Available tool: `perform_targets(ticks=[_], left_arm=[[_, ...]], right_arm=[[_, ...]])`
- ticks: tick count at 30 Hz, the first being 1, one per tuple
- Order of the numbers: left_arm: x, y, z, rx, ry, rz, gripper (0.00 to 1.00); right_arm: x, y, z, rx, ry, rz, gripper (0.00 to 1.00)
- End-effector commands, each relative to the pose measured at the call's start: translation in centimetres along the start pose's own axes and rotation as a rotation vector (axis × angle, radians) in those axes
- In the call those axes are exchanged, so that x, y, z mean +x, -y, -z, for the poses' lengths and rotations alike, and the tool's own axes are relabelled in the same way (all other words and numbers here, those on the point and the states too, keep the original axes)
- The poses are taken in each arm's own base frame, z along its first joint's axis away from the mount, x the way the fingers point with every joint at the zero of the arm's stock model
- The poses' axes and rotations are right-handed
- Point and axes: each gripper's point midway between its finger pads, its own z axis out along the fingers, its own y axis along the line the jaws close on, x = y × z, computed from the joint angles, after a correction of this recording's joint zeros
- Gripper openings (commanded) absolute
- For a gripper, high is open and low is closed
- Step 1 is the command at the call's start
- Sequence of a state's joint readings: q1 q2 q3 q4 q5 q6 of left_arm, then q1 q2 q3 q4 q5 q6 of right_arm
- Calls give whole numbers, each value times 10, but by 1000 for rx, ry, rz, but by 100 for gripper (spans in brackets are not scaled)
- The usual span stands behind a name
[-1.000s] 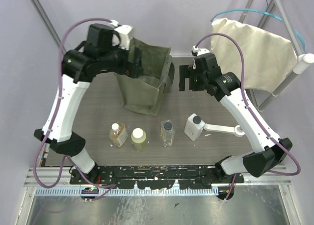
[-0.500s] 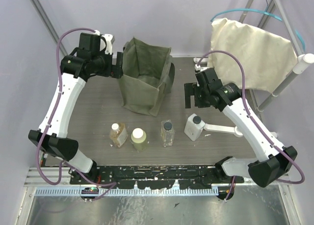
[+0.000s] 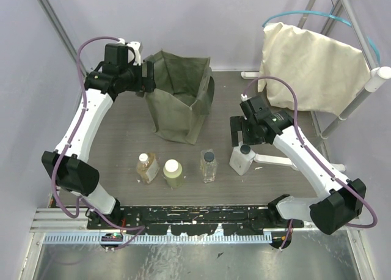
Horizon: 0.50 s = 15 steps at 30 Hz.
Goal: Place the personal care products into the canvas bag
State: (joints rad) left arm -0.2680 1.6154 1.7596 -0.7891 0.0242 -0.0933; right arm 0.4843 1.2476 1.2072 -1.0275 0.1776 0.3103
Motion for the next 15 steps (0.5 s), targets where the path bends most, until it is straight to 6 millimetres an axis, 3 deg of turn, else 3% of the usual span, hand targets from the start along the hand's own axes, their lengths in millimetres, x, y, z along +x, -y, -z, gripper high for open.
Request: perform_targets(ticks=[1, 4, 6, 10, 15], left_arm=[[14, -8, -19, -24, -50, 13, 98], [15, -6, -18, -10, -56, 31, 98], [3, 1, -9, 24, -22, 46, 98], [-30, 24, 23, 135, 69, 81, 98], [-52, 33, 59, 176, 173, 118, 98]], right_arm=[[11, 2, 3, -9, -11, -13, 100], [24, 4, -2, 3, -55, -5, 100], [30, 4, -3, -2, -80, -3, 100], [35, 2, -3, -14, -106, 0, 100], [34, 0, -1, -26, -115, 14, 100]])
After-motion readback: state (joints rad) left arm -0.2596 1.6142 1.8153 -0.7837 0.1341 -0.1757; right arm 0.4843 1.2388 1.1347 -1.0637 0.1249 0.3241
